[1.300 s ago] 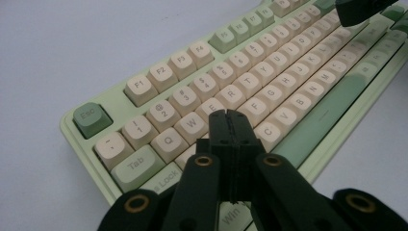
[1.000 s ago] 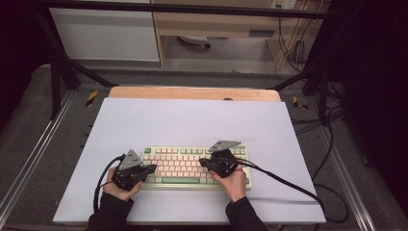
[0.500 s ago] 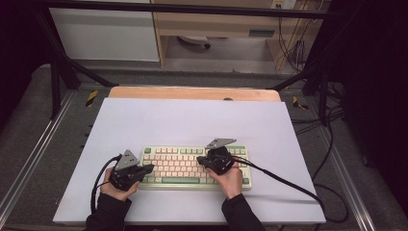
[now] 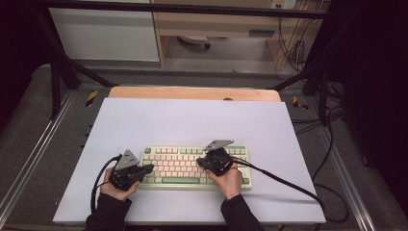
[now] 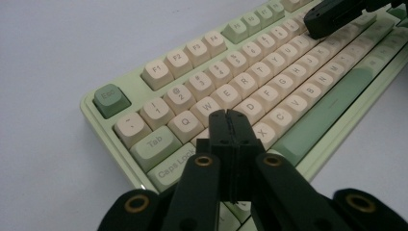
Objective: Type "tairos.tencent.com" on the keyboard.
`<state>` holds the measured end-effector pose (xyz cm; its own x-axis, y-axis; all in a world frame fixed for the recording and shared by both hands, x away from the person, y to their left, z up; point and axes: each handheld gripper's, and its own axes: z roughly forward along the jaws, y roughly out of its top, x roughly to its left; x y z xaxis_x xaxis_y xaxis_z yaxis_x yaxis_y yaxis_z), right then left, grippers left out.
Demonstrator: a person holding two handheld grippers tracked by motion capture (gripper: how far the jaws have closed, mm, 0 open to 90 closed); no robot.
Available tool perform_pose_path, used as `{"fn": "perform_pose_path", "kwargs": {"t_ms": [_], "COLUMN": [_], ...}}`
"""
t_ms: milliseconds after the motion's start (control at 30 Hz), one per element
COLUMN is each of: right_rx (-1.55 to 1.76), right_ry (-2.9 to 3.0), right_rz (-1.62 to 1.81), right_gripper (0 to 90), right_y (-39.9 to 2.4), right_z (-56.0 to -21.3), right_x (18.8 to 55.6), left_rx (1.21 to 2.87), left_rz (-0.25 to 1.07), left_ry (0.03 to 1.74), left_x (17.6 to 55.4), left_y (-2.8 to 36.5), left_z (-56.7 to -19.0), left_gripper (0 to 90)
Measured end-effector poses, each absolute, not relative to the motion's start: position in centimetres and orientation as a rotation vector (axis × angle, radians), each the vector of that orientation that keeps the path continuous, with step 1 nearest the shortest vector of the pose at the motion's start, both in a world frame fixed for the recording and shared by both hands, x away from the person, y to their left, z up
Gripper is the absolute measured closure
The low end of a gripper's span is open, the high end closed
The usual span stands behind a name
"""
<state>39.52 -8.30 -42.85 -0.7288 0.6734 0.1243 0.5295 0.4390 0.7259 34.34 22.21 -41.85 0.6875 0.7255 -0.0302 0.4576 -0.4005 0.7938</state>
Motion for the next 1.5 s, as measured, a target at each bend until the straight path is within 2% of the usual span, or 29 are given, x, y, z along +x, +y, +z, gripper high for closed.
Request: {"fn": "perform_pose_path", "kwargs": {"t_ms": [800, 1500], "right_rx": [1.016, 1.059], "right_ry": [2.503, 2.484], "right_rz": [1.202, 1.202], "right_gripper": [90.0, 90.0], "right_y": [-9.9, -13.4], "right_z": [-40.4, -40.7], "right_x": [38.2, 36.5], "left_rx": [2.061, 2.089], "left_rz": [0.416, 0.424], "left_ry": [0.908, 0.913], "left_x": [34.5, 35.5], "left_y": [21.9, 19.9], "left_z": [-41.7, -42.2], "left_gripper": [90.0, 90.0]}}
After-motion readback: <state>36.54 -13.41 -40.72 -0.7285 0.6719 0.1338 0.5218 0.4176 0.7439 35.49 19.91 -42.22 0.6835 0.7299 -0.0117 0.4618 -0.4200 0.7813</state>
